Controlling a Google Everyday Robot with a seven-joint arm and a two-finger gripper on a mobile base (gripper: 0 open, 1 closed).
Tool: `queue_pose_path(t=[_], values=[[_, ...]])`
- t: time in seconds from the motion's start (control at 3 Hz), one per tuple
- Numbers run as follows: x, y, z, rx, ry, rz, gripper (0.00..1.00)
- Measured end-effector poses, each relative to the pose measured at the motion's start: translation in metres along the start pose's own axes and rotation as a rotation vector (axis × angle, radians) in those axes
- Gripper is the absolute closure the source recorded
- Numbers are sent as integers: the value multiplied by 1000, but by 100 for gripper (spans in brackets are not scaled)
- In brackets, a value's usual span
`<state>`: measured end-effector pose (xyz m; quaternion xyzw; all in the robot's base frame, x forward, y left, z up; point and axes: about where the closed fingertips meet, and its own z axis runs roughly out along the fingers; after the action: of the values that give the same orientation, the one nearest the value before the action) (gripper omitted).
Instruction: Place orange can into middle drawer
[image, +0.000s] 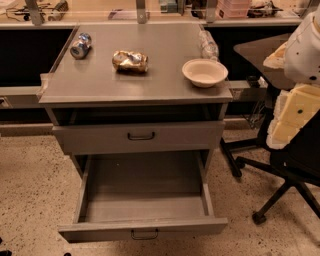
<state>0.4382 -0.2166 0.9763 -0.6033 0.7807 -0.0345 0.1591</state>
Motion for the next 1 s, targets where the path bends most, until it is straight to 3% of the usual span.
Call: queue_pose_path(t=[0.33,0.67,1.0], values=[[0,0,0,0,0,0,0],[-29,-29,25,-18,-12,-78,0],[-94,-79,69,-20,-33,-236,0]])
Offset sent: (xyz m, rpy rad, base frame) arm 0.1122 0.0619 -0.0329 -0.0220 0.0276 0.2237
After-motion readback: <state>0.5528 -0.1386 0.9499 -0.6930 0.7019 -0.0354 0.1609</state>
